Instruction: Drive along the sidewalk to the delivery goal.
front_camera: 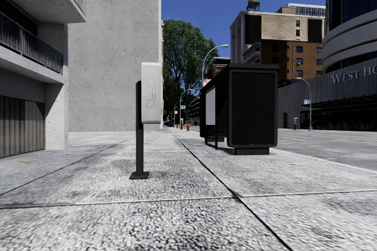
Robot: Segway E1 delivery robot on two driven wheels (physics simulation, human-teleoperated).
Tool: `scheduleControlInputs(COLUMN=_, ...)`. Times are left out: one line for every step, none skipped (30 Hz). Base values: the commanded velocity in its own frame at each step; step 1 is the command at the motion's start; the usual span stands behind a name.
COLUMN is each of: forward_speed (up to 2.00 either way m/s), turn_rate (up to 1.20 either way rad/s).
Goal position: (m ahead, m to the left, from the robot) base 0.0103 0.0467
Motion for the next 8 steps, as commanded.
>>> scheduleControlInputs(forward_speed=0.0, turn_rate=0.0)
scheduleControlInputs(forward_speed=0.0, turn_rate=0.0)
scheduleControlInputs(forward_speed=0.0, turn_rate=0.0)
scheduleControlInputs(forward_speed=0.0, turn_rate=0.0)
scheduleControlInputs(forward_speed=0.0, turn_rate=0.0)
scheduleControlInputs(forward_speed=0.0, turn_rate=0.0)
scheduleControlInputs(forward_speed=0.0, turn_rate=0.0)
scheduleControlInputs(forward_speed=0.0, turn_rate=0.0)
